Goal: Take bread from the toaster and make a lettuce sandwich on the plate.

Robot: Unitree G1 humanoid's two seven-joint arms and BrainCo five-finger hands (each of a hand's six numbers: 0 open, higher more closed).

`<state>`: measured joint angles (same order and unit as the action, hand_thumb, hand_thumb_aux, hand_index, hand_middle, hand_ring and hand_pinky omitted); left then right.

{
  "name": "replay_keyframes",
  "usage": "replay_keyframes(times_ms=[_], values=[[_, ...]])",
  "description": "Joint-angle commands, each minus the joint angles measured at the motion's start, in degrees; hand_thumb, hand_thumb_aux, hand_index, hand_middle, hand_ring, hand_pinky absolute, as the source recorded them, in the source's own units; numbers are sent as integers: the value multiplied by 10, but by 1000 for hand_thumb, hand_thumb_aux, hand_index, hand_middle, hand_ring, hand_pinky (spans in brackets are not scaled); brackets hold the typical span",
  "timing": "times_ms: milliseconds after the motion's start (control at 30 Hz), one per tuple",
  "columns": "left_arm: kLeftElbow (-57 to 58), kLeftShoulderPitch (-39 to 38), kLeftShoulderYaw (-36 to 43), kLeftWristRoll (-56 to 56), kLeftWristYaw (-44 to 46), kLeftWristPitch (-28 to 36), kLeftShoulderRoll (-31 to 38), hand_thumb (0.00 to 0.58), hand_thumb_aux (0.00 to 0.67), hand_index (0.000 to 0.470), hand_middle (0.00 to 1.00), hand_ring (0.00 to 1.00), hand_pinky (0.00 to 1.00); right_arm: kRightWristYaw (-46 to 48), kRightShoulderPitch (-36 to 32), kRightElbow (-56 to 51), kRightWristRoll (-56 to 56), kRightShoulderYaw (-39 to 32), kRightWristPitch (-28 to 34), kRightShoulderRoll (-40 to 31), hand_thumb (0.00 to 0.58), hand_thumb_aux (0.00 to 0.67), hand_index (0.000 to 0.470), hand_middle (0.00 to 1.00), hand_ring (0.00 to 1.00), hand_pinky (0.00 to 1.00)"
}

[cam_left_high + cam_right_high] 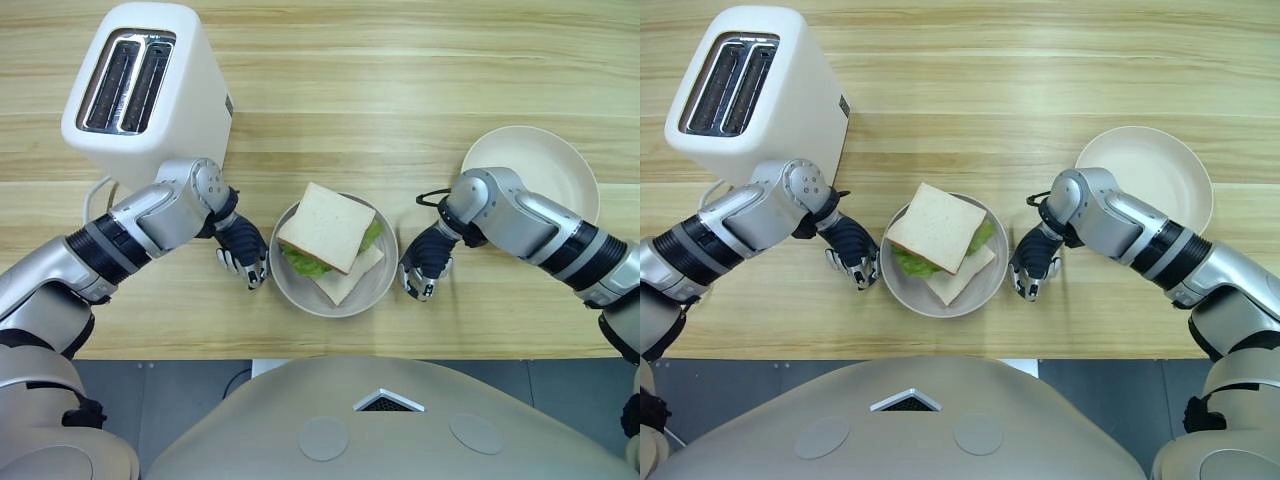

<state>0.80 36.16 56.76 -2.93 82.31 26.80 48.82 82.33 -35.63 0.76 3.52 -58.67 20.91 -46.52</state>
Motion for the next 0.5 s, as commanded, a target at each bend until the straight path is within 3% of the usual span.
replay_keyframes(times_ms=[33,200,500], values=[[43,34,23,-4,101,-23,-34,580,670,470,1000,1000,1000,76,-6,-49,8,-13,-17,44,580,670,470,969,969,969],[117,80,12,-8,94,-40,-68,580,670,470,1000,1000,1000,47,-48,-136,7,18,-42,90,580,670,470,969,969,969],[519,264,-60,-74,-28,-169,-251,580,670,470,1000,1000,1000,-92,-197,-479,63,122,-145,221,580,670,470,945,945,945]])
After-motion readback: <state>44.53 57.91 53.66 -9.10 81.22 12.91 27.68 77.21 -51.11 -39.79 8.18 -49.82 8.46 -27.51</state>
